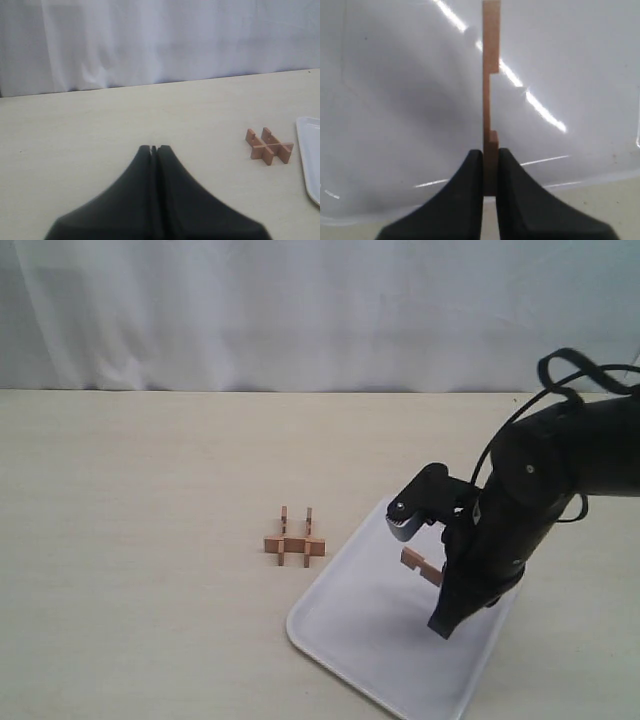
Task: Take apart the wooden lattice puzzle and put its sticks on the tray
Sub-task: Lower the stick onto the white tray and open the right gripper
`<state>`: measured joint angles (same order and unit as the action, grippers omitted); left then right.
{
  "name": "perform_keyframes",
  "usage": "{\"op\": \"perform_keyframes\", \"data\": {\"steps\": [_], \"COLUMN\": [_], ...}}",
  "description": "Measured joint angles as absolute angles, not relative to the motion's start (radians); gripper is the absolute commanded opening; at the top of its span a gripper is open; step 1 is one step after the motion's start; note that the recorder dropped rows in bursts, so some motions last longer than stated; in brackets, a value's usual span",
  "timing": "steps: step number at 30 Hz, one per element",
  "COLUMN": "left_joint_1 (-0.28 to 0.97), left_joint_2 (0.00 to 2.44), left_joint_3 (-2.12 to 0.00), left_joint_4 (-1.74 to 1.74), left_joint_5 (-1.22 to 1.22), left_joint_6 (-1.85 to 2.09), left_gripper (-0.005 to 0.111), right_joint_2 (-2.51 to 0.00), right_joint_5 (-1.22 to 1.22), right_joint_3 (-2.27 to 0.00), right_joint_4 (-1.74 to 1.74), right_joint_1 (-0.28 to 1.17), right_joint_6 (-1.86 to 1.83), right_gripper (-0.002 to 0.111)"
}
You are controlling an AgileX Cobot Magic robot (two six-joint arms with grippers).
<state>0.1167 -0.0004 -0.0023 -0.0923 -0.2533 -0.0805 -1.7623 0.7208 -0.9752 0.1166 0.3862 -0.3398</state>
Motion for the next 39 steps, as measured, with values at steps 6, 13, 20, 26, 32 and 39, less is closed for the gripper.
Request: {"op": "perform_keyframes", "data": {"steps": [6, 13, 20, 26, 32, 39], "left_joint_1": [0.117, 0.117, 0.117, 0.117, 0.117, 0.117], "left_joint_2": [0.0, 0.0, 0.0, 0.0, 0.0, 0.0], "left_joint_3": [-0.002, -0.002, -0.002, -0.002, -0.002, -0.002], "left_joint_4": [-0.092, -0.092, -0.092, -0.092, -0.092, -0.092], "left_joint_5": [-0.253, -0.253, -0.253, -0.253, -0.253, -0.253], "left_joint_6": [-0.08, -0.08, -0.08, -0.08, -0.08, -0.08], "left_gripper": [0.0, 0.0, 0.0, 0.0, 0.0, 0.0], "right_joint_2": [-1.869, -1.94, -1.954, -1.954, -1.954, -1.956], "right_joint_5": [0.688, 0.665, 0.61, 0.606, 0.606, 0.604], "right_joint_3": [-1.031, -1.063, -1.068, -1.069, -1.069, -1.069], "right_joint_4": [0.112, 0.094, 0.091, 0.091, 0.091, 0.091], "right_joint_1": [0.339, 0.304, 0.304, 0.304, 0.304, 0.304], "right_joint_6": [-0.242, -0.247, -0.249, -0.247, -0.238, -0.225], "right_gripper": [0.004, 0.004, 0.004, 0.004, 0.005, 0.023]}}
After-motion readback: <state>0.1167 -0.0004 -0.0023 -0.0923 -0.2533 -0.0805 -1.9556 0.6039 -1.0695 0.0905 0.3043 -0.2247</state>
